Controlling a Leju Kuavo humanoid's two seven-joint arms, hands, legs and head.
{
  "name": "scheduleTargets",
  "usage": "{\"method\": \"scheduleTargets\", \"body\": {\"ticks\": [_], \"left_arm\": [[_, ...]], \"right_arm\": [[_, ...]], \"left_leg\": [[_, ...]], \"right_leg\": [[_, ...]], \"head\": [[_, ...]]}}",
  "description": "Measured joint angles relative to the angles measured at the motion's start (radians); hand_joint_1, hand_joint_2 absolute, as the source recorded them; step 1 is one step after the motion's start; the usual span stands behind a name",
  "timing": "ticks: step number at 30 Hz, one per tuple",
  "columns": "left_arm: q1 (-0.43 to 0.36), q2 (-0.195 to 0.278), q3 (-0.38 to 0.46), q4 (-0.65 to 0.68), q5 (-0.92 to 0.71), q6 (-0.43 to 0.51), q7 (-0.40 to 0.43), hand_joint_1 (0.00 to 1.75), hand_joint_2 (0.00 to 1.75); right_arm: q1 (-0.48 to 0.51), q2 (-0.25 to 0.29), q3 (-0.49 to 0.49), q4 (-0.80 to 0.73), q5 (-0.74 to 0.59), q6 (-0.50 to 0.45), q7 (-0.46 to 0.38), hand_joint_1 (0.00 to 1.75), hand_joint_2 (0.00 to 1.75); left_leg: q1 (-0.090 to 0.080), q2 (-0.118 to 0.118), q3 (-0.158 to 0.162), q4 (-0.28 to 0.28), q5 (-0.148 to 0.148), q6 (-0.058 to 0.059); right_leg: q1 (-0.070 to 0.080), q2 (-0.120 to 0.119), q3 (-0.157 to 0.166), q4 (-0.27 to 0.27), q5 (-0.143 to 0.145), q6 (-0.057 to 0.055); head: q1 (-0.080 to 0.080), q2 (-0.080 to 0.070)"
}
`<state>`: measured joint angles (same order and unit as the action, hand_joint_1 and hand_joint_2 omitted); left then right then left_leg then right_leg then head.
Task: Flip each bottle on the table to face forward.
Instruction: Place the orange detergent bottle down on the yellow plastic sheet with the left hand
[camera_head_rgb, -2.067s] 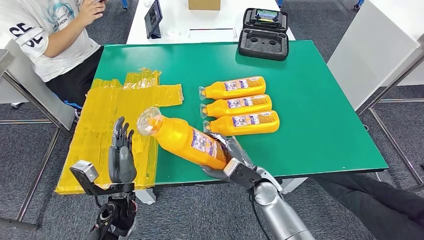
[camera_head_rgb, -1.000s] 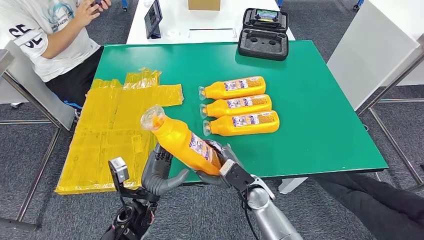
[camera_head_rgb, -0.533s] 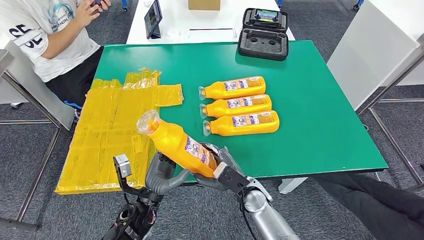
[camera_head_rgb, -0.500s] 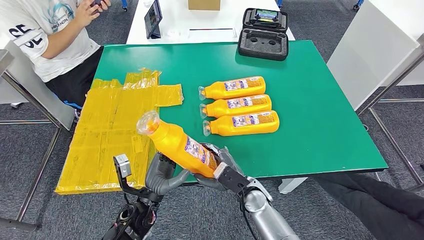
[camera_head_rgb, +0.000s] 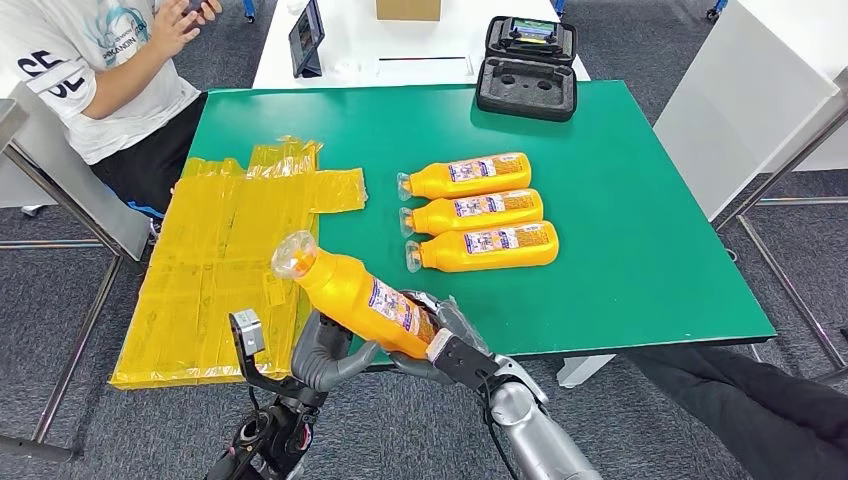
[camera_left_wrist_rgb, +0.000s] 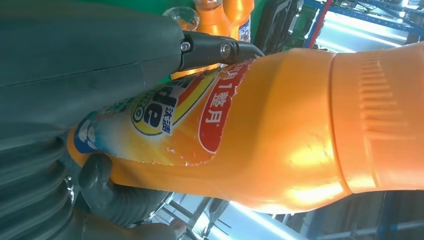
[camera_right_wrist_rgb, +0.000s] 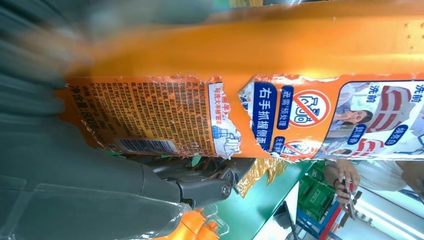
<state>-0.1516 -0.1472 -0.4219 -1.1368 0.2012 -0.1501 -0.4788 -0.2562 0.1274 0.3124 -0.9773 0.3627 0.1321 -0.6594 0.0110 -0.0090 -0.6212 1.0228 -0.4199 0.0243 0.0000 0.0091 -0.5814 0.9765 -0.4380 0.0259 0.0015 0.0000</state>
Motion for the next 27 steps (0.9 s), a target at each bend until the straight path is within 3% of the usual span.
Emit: {"method": "scheduleTargets", "body": {"ticks": [7, 27], "left_arm": [[-0.009, -0.005, 0.001, 0.028, 0.083, -0.101, 0.040, 0.00, 1.75], [-0.021, -0.016, -0.006, 0.082, 0.062, -0.059, 0.034, 0.00, 1.75]], "right_arm": [[0.021, -0.002, 0.004, 0.000, 0.016, 0.047, -0.031, 1.75, 1.75], [0.052, -0.006, 0.028, -0.007, 0.094, 0.111, -0.029, 1.75, 1.75]], "left_leg": [[0.000, 0.000, 0.000, 0.000, 0.000, 0.000], [0.000, 0.000, 0.000, 0.000, 0.000, 0.000]], "right_leg": [[0.000, 0.000, 0.000, 0.000, 0.000, 0.000], [0.000, 0.000, 0.000, 0.000, 0.000, 0.000]], "head": [[0.000, 0.000], [0.000, 0.000]]}}
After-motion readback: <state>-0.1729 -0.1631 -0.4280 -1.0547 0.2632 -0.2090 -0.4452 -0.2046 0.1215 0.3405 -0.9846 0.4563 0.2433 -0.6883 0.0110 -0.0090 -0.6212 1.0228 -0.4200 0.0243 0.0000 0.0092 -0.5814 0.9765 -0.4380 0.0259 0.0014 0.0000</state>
